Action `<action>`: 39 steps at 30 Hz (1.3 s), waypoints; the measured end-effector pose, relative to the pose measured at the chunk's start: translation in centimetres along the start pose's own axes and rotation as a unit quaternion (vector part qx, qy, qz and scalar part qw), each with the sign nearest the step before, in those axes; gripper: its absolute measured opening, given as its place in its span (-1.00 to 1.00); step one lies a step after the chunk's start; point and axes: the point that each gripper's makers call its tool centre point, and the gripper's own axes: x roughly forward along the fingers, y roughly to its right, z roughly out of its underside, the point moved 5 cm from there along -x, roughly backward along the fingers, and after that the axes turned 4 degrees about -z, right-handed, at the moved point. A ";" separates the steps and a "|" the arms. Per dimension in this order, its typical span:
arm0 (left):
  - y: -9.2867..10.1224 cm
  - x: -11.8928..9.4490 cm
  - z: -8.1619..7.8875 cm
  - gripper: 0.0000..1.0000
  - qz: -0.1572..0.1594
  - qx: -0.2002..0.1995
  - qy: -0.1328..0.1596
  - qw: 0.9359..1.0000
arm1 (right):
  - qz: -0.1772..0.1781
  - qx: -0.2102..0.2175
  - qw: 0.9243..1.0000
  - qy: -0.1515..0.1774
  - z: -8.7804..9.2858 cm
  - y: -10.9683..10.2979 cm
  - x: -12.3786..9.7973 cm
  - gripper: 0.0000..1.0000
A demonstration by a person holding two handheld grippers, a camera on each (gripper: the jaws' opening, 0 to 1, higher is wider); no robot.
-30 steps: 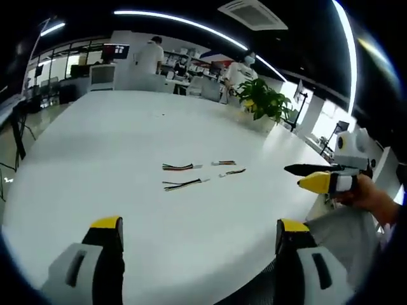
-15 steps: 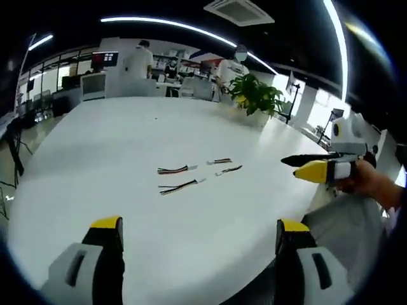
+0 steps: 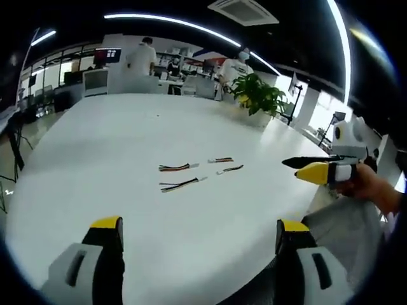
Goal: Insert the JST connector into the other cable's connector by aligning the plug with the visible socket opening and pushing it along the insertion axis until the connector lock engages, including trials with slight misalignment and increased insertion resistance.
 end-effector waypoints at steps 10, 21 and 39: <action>0.2 -0.1 -0.3 0.97 0.005 0.001 0.010 1.000 | -0.001 -0.001 1.000 0.002 0.0 0.0 0.0 0.82; 0.1 -0.3 -0.4 0.96 0.006 -0.002 0.012 1.000 | 0.001 -0.006 1.000 0.011 -0.3 -0.1 -0.1 0.79; -1.1 -0.5 -2.6 0.96 0.024 -0.013 0.031 0.999 | -0.023 -0.039 0.999 0.020 -2.2 0.3 0.0 0.75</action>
